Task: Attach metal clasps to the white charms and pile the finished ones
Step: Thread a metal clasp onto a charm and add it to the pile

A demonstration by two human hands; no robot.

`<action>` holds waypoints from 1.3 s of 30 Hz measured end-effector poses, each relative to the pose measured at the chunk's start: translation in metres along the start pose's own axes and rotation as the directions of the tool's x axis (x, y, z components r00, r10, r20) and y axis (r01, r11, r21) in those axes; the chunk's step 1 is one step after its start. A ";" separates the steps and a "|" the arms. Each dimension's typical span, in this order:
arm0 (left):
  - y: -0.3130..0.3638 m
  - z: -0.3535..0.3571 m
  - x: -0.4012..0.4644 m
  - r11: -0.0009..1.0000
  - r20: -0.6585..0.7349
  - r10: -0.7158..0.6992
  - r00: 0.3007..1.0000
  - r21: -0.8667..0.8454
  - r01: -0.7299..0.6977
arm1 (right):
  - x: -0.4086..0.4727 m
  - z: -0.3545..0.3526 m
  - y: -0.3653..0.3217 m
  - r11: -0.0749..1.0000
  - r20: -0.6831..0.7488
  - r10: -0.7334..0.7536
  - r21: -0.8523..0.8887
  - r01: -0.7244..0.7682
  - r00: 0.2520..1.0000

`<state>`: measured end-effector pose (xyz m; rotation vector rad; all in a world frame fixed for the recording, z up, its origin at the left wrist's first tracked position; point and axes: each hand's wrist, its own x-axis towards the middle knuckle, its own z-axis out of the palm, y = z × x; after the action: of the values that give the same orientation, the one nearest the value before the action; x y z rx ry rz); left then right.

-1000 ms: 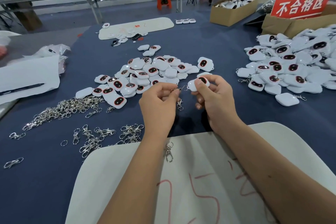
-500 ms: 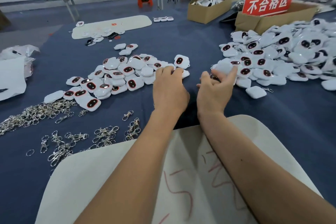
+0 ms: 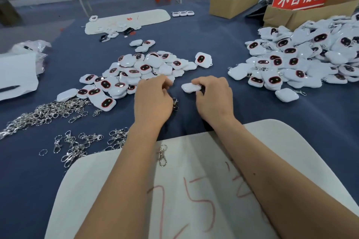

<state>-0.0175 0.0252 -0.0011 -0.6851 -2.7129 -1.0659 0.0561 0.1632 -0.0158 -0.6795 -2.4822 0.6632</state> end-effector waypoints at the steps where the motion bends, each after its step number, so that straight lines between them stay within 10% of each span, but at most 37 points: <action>1: -0.007 -0.003 -0.004 1.000 -0.006 -0.022 1.000 -0.013 0.022 | 0.000 0.002 0.000 1.000 -0.022 -0.010 -0.018 0.010 1.000; 12: -0.022 -0.008 -0.025 0.987 0.158 0.153 0.976 0.025 -0.159 | -0.004 0.004 -0.006 0.963 0.151 -0.265 -0.010 0.269 0.952; 25: -0.016 -0.009 -0.021 0.877 -0.017 -0.053 0.998 -0.478 0.038 | -0.011 -0.002 -0.014 0.894 0.166 -0.424 0.231 0.383 0.890; 39: -0.008 -0.007 -0.022 0.791 0.024 -0.061 0.998 -0.609 0.063 | -0.008 -0.001 -0.008 0.877 0.048 -0.270 0.424 0.225 0.962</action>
<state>-0.0022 0.0072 -0.0077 -0.6692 -2.3764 -1.9963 0.0601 0.1530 -0.0126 -0.1630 -2.3476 1.1041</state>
